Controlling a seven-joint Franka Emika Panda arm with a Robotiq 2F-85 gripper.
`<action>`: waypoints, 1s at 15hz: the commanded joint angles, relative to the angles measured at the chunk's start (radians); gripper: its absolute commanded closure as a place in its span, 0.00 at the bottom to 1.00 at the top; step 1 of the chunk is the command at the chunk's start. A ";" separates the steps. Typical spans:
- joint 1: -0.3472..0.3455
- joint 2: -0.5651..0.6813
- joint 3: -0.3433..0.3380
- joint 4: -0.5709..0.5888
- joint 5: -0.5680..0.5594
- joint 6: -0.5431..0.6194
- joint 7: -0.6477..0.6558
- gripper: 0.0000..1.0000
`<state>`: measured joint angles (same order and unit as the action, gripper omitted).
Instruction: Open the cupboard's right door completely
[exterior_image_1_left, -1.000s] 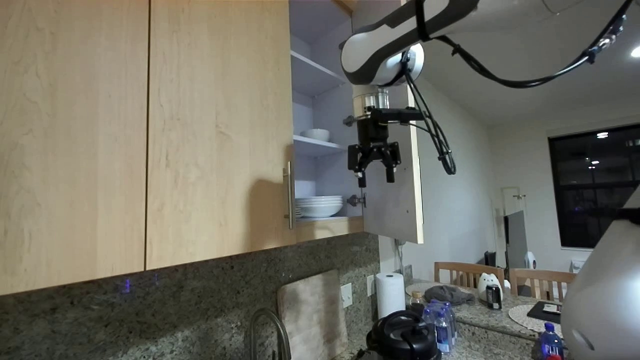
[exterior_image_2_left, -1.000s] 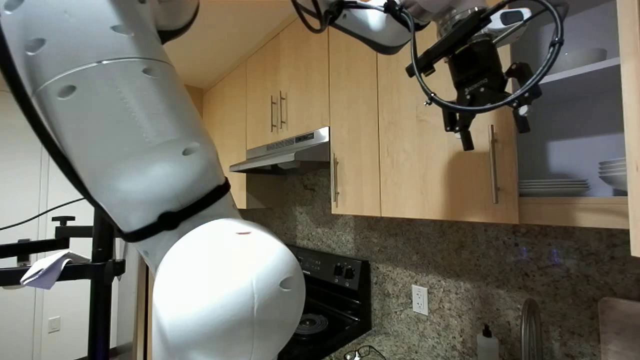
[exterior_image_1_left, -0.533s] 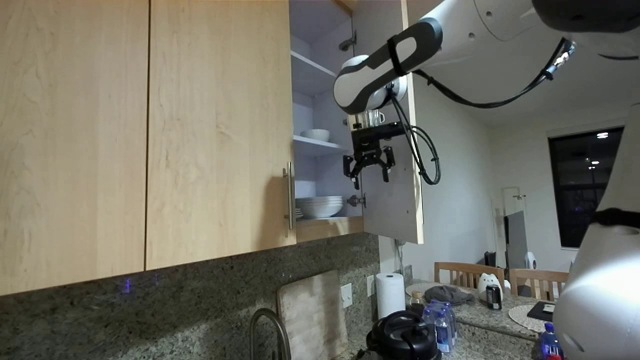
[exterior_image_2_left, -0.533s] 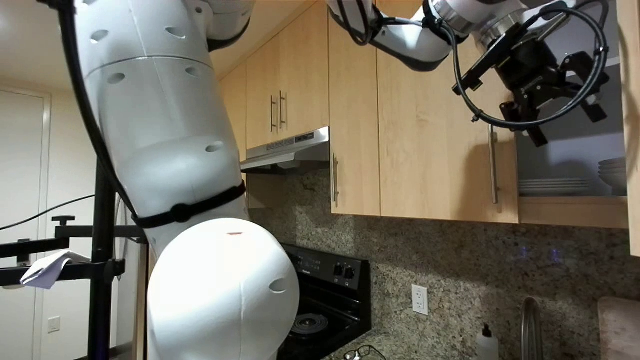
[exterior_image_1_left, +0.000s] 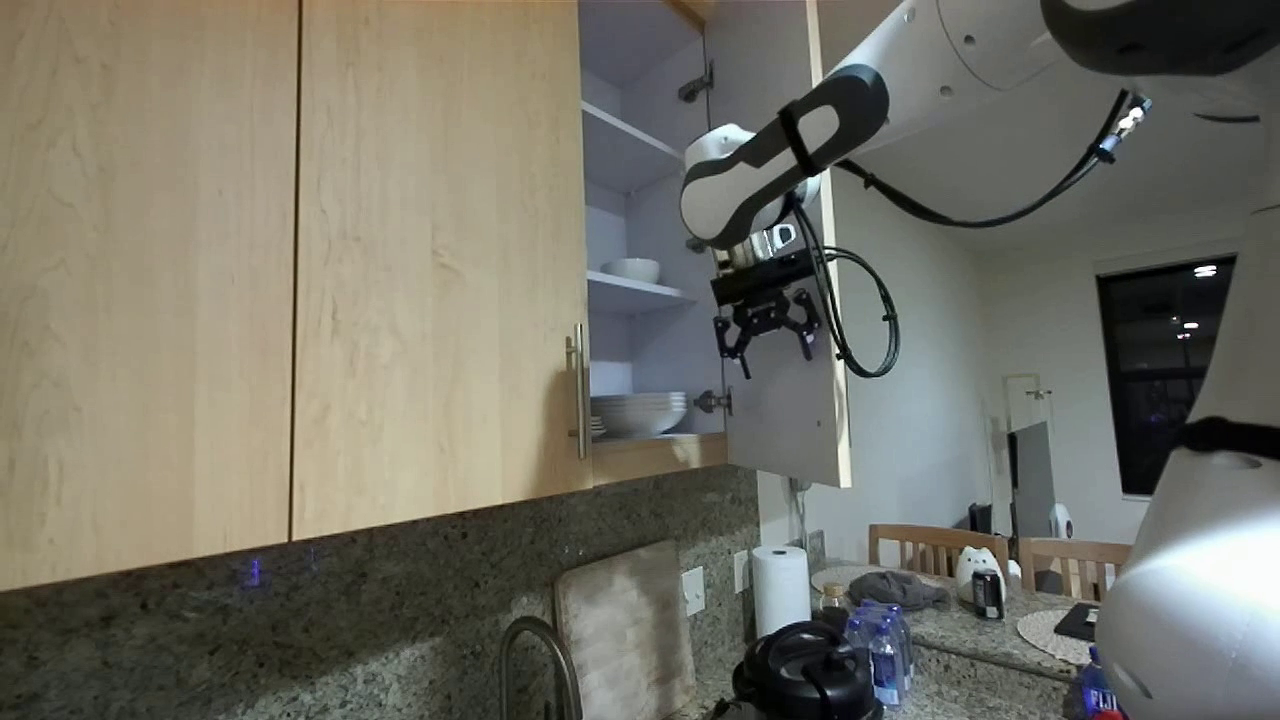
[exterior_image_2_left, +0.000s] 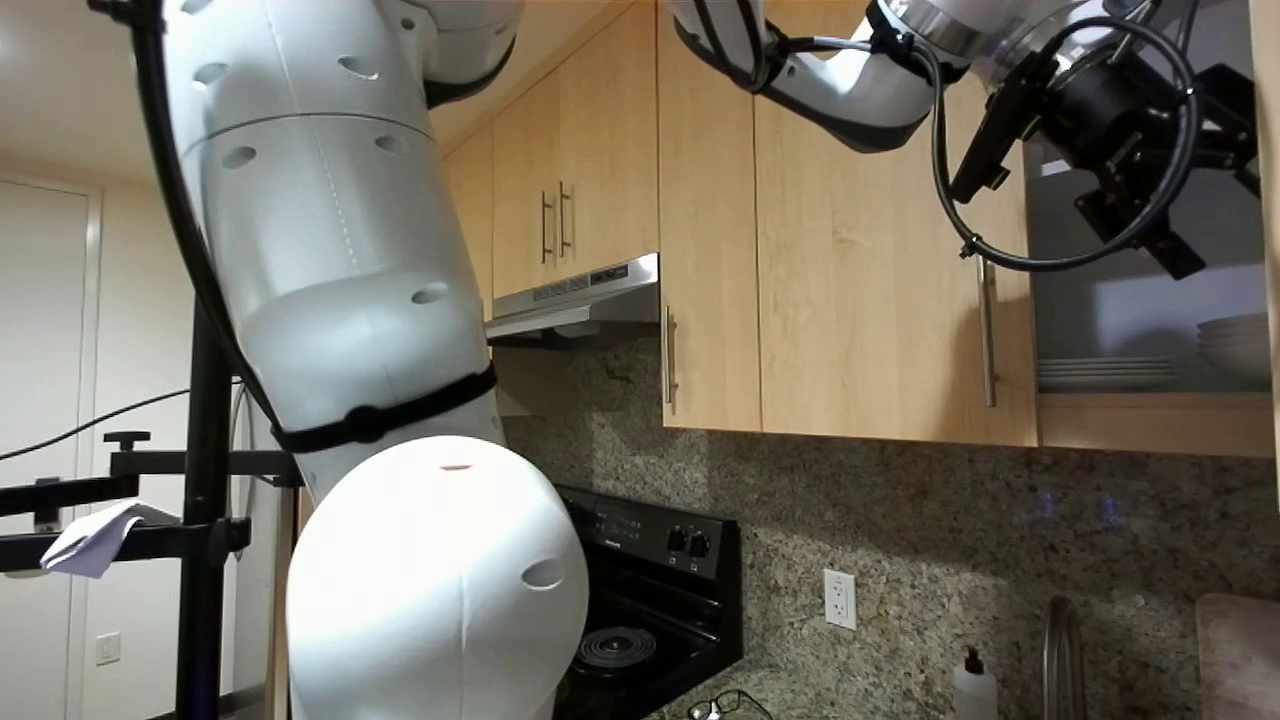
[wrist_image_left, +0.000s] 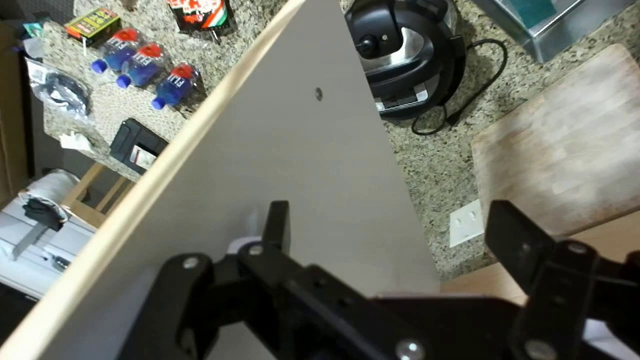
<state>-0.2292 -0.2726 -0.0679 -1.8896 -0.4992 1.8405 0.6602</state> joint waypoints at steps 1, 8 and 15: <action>-0.020 -0.009 -0.011 -0.012 -0.024 -0.015 0.060 0.00; -0.052 -0.064 -0.100 -0.073 -0.024 0.102 -0.012 0.00; -0.116 -0.161 -0.232 -0.249 0.007 0.524 -0.279 0.00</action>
<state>-0.3141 -0.3728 -0.2525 -2.0369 -0.5113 2.1866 0.5151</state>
